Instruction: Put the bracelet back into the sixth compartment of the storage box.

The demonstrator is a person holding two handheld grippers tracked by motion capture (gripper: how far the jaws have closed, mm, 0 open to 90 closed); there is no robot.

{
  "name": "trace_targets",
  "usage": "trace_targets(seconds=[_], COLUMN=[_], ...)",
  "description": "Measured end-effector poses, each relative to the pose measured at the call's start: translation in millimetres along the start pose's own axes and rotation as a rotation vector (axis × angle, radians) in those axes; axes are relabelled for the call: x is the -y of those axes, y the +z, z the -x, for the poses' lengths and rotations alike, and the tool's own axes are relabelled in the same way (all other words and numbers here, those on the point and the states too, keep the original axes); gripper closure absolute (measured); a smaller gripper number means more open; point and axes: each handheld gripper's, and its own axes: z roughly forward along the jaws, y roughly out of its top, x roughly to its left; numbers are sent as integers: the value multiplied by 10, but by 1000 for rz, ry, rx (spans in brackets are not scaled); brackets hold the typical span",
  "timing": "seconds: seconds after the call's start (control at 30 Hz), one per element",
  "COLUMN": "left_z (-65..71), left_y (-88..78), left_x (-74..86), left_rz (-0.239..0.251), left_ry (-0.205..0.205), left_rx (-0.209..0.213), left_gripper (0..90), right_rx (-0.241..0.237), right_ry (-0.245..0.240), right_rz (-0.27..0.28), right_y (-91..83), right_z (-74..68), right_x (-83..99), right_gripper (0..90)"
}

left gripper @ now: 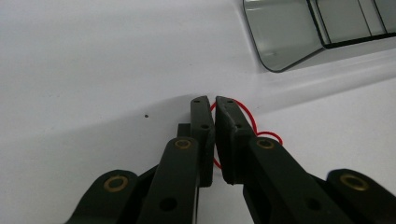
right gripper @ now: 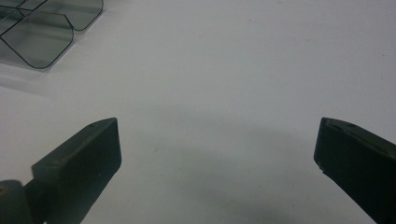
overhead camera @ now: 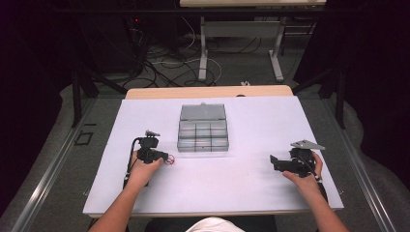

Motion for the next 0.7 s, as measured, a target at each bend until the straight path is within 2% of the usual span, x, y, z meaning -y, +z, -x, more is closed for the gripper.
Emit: trace_targets(seconds=[0.53,0.7], left_z=[-6,-5], left_y=[0,-12], left_x=[-2,0], left_rz=[-2,7], left_ry=[12,3], left_rx=[-6,-6], left_gripper=[898,899], right_rx=[3,1], right_ry=[6,2], right_rz=[-3,-3], right_y=[9,5], right_z=[4,9], right_x=[4,4], right_gripper=[3,3])
